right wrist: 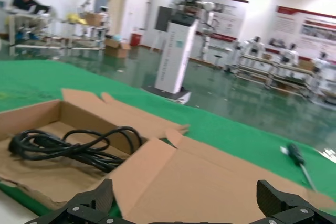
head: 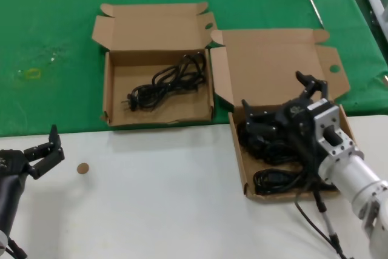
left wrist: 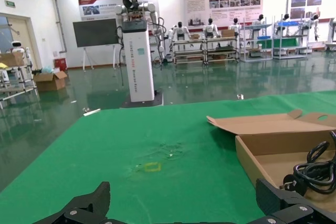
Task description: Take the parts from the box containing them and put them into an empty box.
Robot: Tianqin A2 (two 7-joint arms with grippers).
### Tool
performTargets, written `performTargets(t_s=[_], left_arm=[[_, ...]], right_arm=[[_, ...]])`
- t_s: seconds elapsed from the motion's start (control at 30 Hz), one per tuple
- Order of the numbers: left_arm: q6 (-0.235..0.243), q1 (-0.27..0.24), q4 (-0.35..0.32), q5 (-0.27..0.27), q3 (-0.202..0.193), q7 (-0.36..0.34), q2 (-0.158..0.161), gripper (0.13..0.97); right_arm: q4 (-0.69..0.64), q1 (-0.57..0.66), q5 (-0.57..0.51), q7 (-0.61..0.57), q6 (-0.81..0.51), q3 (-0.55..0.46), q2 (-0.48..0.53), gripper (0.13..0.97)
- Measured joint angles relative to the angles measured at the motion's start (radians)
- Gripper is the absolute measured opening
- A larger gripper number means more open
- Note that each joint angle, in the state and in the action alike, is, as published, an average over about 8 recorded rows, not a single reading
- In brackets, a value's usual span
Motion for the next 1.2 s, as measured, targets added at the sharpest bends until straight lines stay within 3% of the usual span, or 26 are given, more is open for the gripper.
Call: performTargets(t_s=[0.47,1.2], left_arm=[[0.000,0.000,0.000,0.000,0.000,0.000,0.000,0.966],[0.000,0.000,0.000,0.000,0.000,0.000,0.000,0.966]], right_arm=[[0.142,-0.162,0.042,0.125,0.132,0.060,-0.002,0.966],[0.149,-0.170,0.044,0.131,0.139,0.062,-0.002,0.966]])
